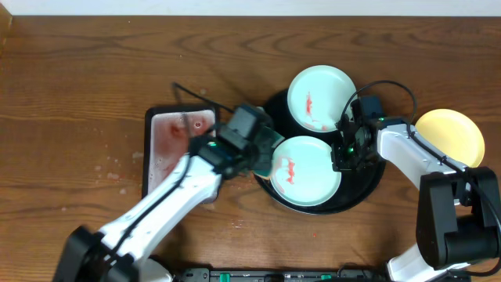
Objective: Clean dirty plates on tray and stack at the side
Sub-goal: 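Scrub the mint plate with the sponge while right gripper holds it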
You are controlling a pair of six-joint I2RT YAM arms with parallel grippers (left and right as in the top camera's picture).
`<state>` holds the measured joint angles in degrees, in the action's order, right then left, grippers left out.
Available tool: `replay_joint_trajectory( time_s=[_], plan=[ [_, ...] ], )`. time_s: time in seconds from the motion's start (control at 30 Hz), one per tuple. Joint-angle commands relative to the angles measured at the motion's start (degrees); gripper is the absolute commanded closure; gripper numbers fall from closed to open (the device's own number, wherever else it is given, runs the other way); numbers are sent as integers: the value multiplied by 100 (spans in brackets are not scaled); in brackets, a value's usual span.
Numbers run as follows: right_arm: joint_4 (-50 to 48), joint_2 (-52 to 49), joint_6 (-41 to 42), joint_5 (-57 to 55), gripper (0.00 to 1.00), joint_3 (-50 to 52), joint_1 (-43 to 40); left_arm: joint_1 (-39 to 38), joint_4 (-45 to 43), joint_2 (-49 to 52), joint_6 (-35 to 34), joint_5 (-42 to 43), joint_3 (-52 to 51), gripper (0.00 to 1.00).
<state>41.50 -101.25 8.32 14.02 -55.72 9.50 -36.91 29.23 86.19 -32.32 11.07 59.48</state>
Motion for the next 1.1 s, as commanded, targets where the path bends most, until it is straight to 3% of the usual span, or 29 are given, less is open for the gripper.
replay_joint_trajectory(
  time_s=[0.0,0.2,0.3,0.37,0.63,0.77,0.83,1.07],
  plan=[
    [-68,-339,-4,-157,99,120,70,-361,-629,562,-649,391,63,93],
    [-57,-334,-24,-175,99,120,72,-778,-1921,1711,-986,688,66,93],
    [-59,-334,-24,-175,99,120,72,-778,-2162,2144,-979,557,66,93],
    [-55,-334,-24,-175,99,120,72,-774,-1794,2350,-981,247,66,93],
    [-28,-334,-26,-177,99,120,72,-774,363,2354,-997,-2514,424,93],
    [-28,-334,-26,-177,99,120,72,-754,953,2354,-850,-3058,699,93],
    [-31,-334,-26,-181,99,120,72,-754,778,2356,-852,-2756,702,92],
    [-35,-334,-26,-181,99,120,72,-754,-1196,2697,-848,446,702,92]
  ],
)
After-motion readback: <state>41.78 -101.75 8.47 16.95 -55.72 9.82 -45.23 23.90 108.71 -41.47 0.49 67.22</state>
